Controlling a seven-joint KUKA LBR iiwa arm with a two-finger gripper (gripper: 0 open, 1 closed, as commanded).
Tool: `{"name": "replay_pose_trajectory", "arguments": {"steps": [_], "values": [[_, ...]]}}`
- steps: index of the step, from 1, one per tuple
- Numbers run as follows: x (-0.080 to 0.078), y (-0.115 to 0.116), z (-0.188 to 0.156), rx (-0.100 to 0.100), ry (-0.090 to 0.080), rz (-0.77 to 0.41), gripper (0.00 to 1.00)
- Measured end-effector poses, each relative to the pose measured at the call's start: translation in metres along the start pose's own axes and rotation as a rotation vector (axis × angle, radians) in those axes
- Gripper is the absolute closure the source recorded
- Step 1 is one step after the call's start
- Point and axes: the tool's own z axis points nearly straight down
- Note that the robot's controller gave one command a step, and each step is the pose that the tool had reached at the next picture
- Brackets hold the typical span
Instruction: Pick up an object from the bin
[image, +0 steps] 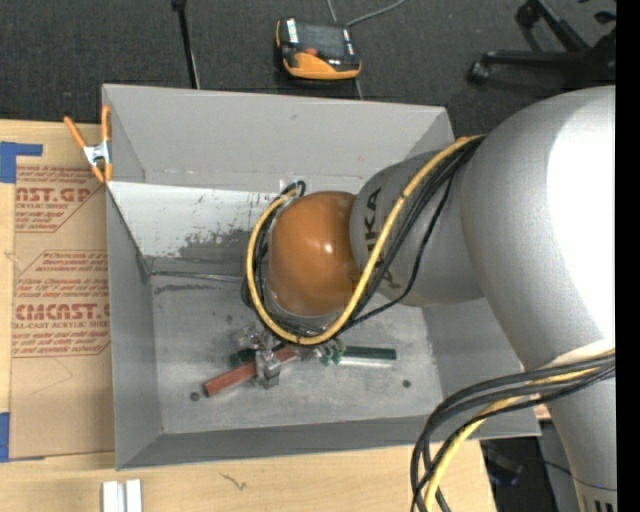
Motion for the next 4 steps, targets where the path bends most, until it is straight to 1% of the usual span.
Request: {"name": "replay_pose_trajectory", "arguments": {"steps": [1, 3, 4], "values": [[0.003, 0.001, -0.012, -0.002, 0.01, 0.0, 1.0], [0.001, 0.001, -0.061, 0.001, 0.002, 0.0, 1.0], [0.002, 0.001, -0.08, 0.0, 0.005, 0.0, 1.0]]}}
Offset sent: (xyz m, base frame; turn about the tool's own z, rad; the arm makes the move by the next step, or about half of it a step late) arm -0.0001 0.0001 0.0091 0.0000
